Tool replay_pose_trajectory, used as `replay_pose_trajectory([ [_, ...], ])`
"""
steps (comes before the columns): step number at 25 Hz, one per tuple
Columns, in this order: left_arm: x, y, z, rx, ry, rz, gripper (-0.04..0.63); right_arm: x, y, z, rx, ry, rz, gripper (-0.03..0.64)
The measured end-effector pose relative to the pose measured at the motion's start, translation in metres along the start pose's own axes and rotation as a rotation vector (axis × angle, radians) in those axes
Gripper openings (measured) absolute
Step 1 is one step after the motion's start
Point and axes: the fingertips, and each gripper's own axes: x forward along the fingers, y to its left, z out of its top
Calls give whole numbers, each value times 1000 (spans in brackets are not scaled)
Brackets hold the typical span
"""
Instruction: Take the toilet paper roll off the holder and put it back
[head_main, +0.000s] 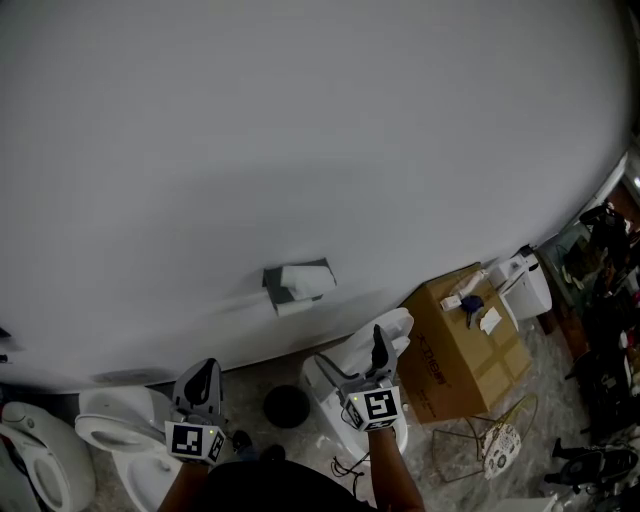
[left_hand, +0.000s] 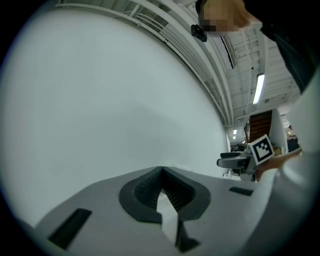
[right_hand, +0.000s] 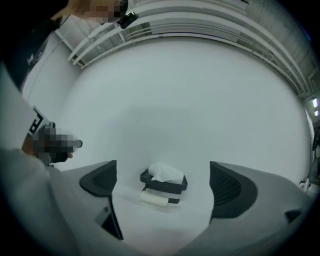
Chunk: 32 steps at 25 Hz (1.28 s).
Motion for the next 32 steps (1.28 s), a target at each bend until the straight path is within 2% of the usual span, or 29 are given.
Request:
replay_pose_trajectory([
  [8, -1, 6, 1, -8, -14, 12, 3, 33, 0, -7, -81, 43, 49, 578],
  [12, -1, 10, -1, -13, -15, 18, 3, 46, -6, -20, -91, 79, 56, 578],
  [18, -2, 14, -1, -10, -12, 22, 3, 70, -9, -20, -111, 79, 71, 577],
  [24, -3, 16, -1, -12, -9, 27, 3, 90, -3, -18, -162, 111, 117, 577],
  [32, -5, 18, -3, -18, -8, 29, 3, 116, -4, -27, -170, 158, 131, 577],
])
